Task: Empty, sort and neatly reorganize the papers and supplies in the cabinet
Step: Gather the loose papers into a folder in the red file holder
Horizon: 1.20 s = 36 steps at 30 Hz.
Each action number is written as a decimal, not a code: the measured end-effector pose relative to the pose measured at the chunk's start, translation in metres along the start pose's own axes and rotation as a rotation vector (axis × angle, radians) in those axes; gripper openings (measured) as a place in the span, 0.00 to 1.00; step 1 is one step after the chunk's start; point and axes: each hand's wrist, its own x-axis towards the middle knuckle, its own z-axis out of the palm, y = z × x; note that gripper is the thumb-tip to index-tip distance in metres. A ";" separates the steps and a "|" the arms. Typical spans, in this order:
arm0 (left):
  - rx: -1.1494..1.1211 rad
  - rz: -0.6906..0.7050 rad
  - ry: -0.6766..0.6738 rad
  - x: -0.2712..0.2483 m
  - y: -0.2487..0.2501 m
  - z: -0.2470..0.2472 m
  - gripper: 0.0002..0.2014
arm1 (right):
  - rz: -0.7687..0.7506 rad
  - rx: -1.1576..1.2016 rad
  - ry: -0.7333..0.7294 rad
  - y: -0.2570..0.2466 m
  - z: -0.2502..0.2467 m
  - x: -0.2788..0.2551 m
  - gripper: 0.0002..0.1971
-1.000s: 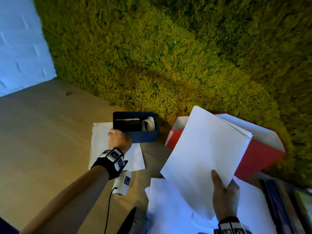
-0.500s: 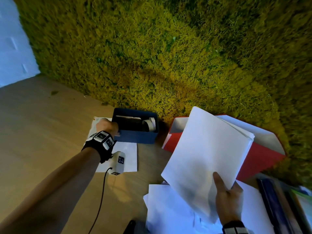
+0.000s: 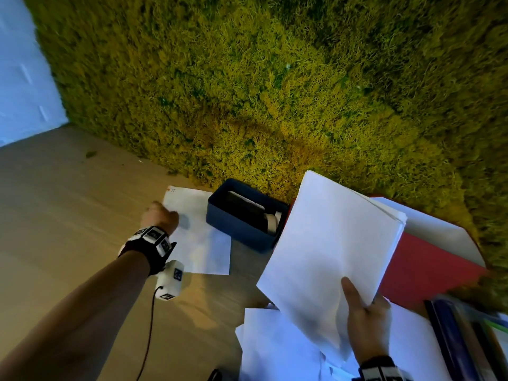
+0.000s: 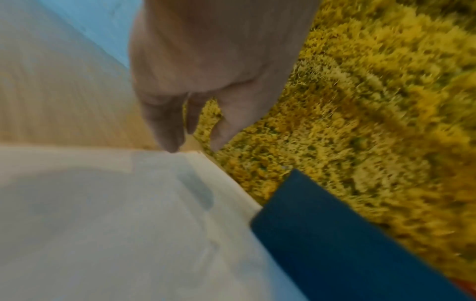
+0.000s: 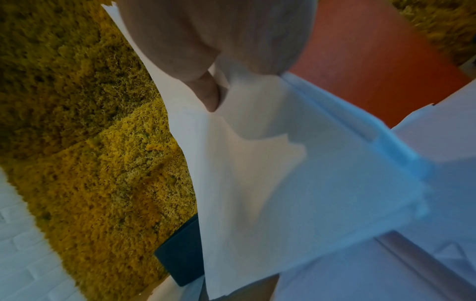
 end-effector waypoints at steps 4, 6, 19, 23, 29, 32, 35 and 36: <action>0.236 -0.098 -0.003 0.012 -0.036 -0.011 0.39 | 0.013 0.008 -0.027 0.004 0.008 0.001 0.10; 0.143 -0.093 -0.073 0.016 -0.043 -0.008 0.41 | 0.010 0.029 -0.059 0.000 0.013 -0.002 0.10; 0.283 0.365 0.100 -0.064 0.040 -0.093 0.22 | -0.056 0.175 -0.265 -0.026 0.021 -0.020 0.13; 0.347 0.502 0.201 -0.116 0.073 -0.126 0.18 | -0.036 0.289 -0.283 -0.033 0.017 -0.024 0.11; -0.327 0.850 -0.312 -0.191 0.093 -0.144 0.07 | 0.207 0.572 -0.366 -0.054 0.013 -0.023 0.07; -0.588 0.789 -0.694 -0.210 0.092 -0.129 0.10 | 0.307 0.697 -0.519 -0.053 0.006 -0.012 0.07; -0.730 0.686 -0.921 -0.220 0.089 -0.106 0.19 | 0.279 0.758 -0.570 -0.046 -0.003 -0.010 0.26; -0.735 0.666 -0.982 -0.224 0.089 -0.097 0.22 | 0.282 0.810 -0.563 -0.045 -0.006 -0.009 0.29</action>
